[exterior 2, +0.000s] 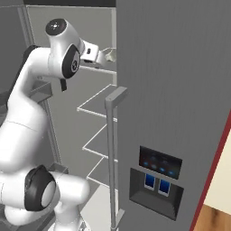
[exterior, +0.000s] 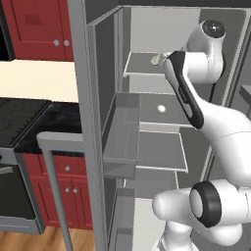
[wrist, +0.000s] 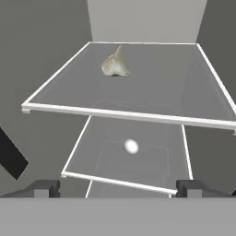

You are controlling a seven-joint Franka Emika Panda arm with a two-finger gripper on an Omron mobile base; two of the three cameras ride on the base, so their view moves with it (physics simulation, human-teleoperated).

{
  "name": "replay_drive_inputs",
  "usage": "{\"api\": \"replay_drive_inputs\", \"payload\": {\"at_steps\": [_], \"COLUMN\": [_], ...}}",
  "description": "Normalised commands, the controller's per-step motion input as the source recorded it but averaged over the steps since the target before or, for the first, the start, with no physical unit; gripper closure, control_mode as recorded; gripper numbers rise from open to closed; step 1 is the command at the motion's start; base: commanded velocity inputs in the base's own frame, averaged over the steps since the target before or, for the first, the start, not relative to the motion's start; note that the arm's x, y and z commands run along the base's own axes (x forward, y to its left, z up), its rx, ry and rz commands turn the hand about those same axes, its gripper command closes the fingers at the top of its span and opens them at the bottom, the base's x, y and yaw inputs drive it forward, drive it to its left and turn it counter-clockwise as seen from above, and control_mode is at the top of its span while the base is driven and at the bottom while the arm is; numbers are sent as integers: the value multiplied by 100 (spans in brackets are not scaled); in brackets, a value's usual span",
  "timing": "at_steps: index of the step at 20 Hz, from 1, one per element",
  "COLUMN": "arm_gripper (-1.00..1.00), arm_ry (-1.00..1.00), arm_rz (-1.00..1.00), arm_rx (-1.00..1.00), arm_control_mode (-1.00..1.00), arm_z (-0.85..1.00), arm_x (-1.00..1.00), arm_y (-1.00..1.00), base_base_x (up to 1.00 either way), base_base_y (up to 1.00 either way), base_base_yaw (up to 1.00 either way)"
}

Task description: Retrieve the bottle and the shaker from the cabinet and place them next to the mixing bowl on the counter. Then add garlic from the fridge to the mixing bowl.

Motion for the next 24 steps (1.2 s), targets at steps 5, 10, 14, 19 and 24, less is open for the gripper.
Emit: {"api": "replay_drive_inputs", "payload": {"at_steps": [5, 10, 14, 19, 24], "arm_gripper": [-100, -100, -100, -100, -100], "arm_ry": [0, 1, 4, 4, 2], "arm_rz": [0, 0, 0, 0, 0], "arm_rx": [0, 0, 0, 0, 0], "arm_control_mode": [-100, -100, -100, -100, -100], "arm_z": [0, 0, -1, 0, -10], "arm_x": [83, 94, 93, 30, 53], "arm_y": [0, 0, -3, -7, -11], "base_base_x": [0, 0, 0, 0, 0], "base_base_y": [0, 0, 0, 0, 0], "base_base_yaw": [0, 0, 0, 0, 0]}}
